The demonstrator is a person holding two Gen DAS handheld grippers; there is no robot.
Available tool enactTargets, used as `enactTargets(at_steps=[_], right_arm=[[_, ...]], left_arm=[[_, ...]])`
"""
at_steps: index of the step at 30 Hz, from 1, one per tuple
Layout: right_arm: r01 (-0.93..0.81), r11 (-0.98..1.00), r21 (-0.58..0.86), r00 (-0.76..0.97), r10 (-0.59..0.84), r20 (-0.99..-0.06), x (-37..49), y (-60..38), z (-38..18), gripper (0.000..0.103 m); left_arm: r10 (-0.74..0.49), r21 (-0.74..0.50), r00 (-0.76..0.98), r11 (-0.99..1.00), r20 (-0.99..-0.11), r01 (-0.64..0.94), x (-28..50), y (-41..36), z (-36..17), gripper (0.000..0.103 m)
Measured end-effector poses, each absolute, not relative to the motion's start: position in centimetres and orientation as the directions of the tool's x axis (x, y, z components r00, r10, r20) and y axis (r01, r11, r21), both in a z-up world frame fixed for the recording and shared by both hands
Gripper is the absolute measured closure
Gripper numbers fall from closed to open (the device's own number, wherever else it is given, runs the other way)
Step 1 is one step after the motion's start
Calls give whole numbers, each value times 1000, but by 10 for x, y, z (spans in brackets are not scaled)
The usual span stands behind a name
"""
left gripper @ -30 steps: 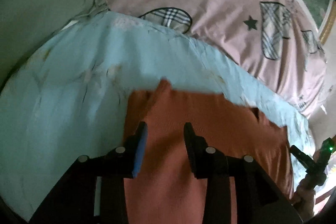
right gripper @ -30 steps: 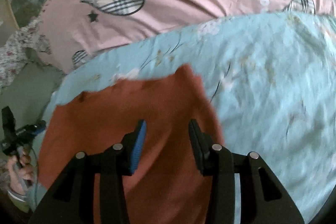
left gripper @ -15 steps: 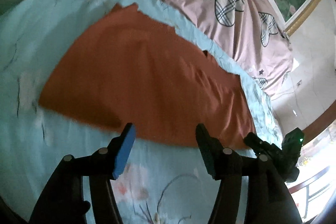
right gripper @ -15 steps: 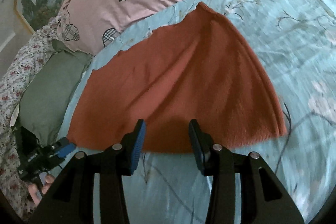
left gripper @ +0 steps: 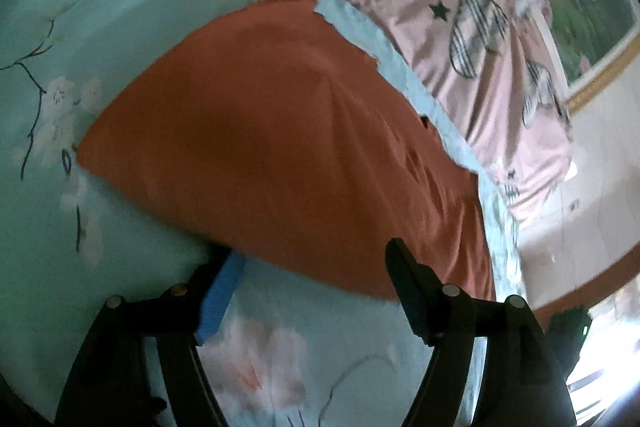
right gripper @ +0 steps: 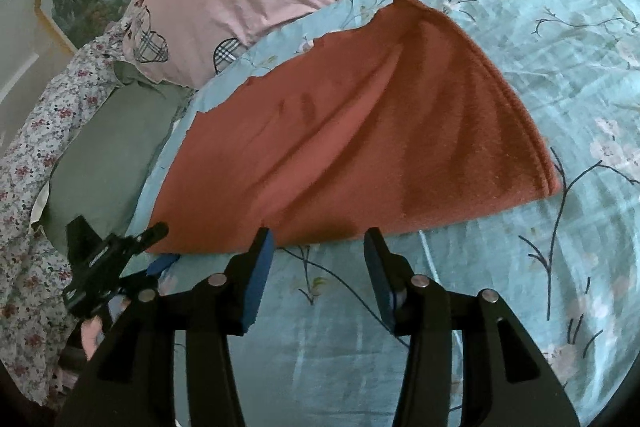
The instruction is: Fold small clothes
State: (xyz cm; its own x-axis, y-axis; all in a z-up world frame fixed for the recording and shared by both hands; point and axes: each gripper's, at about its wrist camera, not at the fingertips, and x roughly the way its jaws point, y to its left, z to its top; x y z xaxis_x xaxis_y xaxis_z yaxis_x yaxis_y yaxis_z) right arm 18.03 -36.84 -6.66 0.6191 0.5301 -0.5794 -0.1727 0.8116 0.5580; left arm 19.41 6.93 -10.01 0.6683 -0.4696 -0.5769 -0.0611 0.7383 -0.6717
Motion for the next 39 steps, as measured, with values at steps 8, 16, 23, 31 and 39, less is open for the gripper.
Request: enactTargets(at_steps=[8, 16, 23, 31, 39], right_arm=[[-183, 801, 570, 619, 545, -566, 185, -371, -62, 54], [-208, 778, 593, 616, 575, -538, 205, -388, -48, 54], [-197, 764, 615, 612, 586, -532, 243, -416, -35, 54], [-219, 682, 698, 486, 697, -528, 295, -405, -50, 43], [-242, 623, 744, 366, 769, -525, 358, -353, -66, 40]], left_arm=[[-370, -664, 715, 727, -593, -174, 232, 99, -100, 73], [-334, -530, 764, 848, -552, -13, 234, 69, -44, 93], [-404, -376, 758, 899, -512, 225, 227, -29, 5, 93], [-373, -150, 669, 918, -643, 368, 231, -142, -39, 92], [-338, -93, 685, 925, -645, 369, 226, -148, -51, 91]])
